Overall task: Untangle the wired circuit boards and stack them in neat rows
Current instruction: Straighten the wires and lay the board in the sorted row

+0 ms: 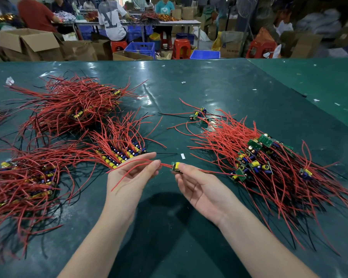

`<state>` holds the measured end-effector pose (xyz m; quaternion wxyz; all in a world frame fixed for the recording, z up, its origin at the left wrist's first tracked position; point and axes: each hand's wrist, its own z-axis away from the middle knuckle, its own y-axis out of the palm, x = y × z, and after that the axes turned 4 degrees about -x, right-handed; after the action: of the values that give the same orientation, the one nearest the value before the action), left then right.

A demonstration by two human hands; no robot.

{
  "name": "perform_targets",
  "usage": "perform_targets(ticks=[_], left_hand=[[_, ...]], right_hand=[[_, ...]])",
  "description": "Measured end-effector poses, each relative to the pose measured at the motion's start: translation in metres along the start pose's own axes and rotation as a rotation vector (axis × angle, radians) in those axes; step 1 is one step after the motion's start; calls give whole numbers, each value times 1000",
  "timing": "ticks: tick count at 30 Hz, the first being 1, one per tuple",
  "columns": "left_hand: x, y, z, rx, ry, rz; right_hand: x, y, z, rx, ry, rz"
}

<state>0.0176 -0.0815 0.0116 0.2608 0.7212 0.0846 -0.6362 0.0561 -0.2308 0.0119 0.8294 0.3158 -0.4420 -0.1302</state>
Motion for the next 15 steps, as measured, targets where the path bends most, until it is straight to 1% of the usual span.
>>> perform_targets(ticks=[2, 6, 9, 12, 15], left_hand=[[-2, -1, -1, 34, -36, 7], [-6, -5, -1, 106, -140, 114], [-6, -7, -2, 163, -197, 152], [-4, -7, -3, 156, -209, 194], [-1, -4, -3, 121, -198, 214]], right_hand=[[2, -1, -1, 19, -51, 22], [2, -2, -3, 52, -135, 92], [2, -2, -4, 70, -176, 127], [2, -3, -4, 75, -205, 145], [4, -4, -5, 32, -203, 107]])
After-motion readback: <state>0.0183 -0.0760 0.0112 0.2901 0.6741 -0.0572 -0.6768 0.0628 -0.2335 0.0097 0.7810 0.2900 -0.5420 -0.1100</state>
